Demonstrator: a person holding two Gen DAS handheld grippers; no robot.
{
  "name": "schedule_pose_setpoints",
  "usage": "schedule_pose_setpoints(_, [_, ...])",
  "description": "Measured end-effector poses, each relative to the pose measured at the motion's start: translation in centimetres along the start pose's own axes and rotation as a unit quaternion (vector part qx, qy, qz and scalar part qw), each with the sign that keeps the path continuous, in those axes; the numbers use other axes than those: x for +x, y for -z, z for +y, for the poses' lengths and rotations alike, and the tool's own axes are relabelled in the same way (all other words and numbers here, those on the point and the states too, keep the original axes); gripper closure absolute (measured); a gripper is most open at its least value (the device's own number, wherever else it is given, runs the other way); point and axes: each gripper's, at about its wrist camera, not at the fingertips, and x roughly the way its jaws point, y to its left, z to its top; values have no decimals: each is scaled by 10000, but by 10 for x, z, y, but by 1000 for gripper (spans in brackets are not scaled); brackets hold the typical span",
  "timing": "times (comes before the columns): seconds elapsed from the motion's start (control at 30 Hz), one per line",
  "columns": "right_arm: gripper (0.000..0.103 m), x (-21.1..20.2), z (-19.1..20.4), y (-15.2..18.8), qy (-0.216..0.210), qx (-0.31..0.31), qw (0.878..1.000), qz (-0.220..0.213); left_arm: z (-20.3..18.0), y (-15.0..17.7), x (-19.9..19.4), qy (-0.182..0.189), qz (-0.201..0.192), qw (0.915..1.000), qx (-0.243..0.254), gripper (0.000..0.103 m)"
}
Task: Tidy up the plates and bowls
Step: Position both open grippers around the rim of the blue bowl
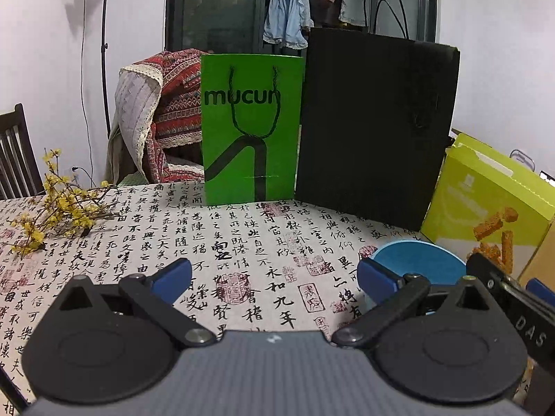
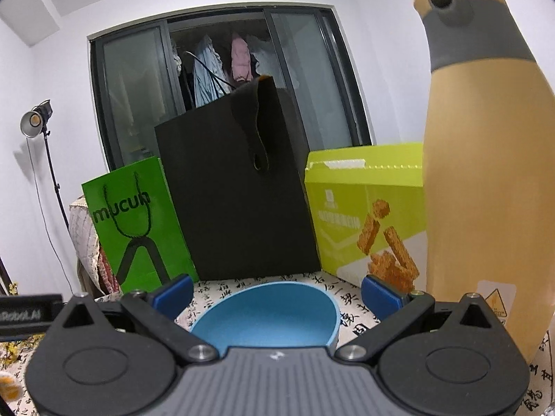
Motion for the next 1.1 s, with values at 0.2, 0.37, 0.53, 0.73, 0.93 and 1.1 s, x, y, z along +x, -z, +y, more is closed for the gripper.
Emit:
schedule_pose_setpoints(0.2, [0,9,-3,4,20,28,9999,162,-3,-2,16,-20,223,9997,-102,0])
schedule_pose_setpoints(0.37, [0,13,-4,6,11,61,9997,236,-3,-4,30,-68,452,9988,-147,0])
schedule_pose_setpoints(0.53, [0,16,-4,8,34,23,9995,310,-5,-2,40,-89,536,9985,-48,0])
schedule_pose_setpoints(0.73, [1,21,-6,11,57,72,9991,403,-10,-3,45,-89,515,9986,-35,0])
schedule_pose_setpoints(0.93, [1,23,-11,11,84,202,9988,432,-15,-4,49,-86,412,9991,57,0])
schedule_pose_setpoints(1.1, [10,28,-14,12,166,277,9981,517,-20,-2,56,-35,466,9989,25,0])
